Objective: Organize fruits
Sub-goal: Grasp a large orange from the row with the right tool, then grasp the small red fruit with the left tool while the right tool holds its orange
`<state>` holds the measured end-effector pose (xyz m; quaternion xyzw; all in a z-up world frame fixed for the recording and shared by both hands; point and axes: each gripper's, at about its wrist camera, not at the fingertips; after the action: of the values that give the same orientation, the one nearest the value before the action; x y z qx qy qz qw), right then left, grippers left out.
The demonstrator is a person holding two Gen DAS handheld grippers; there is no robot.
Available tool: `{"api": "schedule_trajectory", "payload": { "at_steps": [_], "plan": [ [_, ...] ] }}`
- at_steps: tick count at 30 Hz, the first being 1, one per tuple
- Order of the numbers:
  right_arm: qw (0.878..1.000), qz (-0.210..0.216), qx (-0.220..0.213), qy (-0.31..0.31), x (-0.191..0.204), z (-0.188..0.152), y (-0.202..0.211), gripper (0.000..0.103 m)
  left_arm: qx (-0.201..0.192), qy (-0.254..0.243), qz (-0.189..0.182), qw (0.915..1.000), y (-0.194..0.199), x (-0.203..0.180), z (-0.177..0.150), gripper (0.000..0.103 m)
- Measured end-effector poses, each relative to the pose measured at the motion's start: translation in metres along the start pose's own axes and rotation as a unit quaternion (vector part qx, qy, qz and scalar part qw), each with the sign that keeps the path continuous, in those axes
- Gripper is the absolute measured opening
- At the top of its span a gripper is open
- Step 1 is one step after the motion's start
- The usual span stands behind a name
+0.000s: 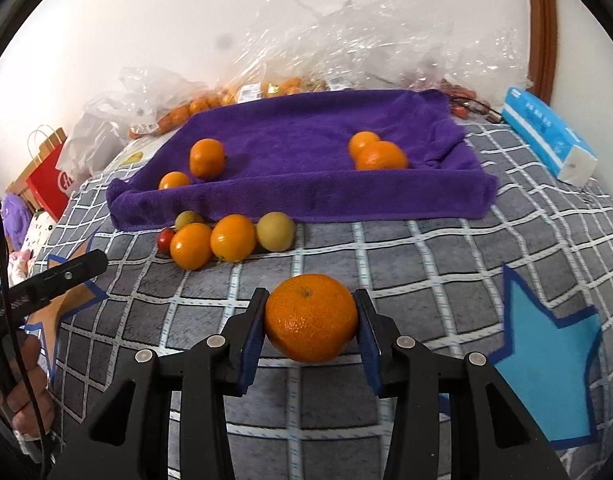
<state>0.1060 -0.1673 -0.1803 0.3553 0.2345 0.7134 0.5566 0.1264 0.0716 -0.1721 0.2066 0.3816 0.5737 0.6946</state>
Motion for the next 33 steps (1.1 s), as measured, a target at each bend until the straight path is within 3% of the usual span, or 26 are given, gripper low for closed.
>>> {"api": "schedule_trajectory", "payload": {
  "at_steps": [8, 12, 24, 30, 33],
  "plan": [
    [1.000, -0.026, -0.003, 0.011, -0.013, -0.004, 0.009, 0.042, 0.015, -0.020, 0.019, 0.9995, -0.021, -0.031, 0.010, 0.058],
    [1.000, -0.016, -0.003, 0.009, -0.018, -0.006, 0.010, 0.042, 0.032, -0.043, 0.033, 0.9980, -0.035, -0.038, 0.010, 0.048],
    [1.000, -0.011, 0.001, 0.004, -0.024, -0.007, 0.005, 0.042, 0.018, -0.072, 0.027, 0.9969, -0.049, -0.048, 0.016, 0.046],
    [1.000, -0.016, 0.004, 0.005, -0.022, -0.006, 0.000, 0.042, 0.015, -0.097, 0.012, 0.9951, -0.052, -0.057, 0.014, 0.024],
    [1.000, -0.009, 0.004, 0.002, -0.024, -0.006, -0.001, 0.042, 0.003, -0.102, 0.005, 0.9948, -0.046, -0.058, 0.012, 0.024]
  ]
}}
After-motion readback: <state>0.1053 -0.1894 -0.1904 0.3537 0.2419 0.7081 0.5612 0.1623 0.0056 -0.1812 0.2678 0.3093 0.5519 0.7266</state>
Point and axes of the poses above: each gripper's, at about its wrist camera, not at the fingertips, and y roughly against the way its jaws point, x to its left, z to its top, and after that the axes turned 6 degrees about z, right-handed
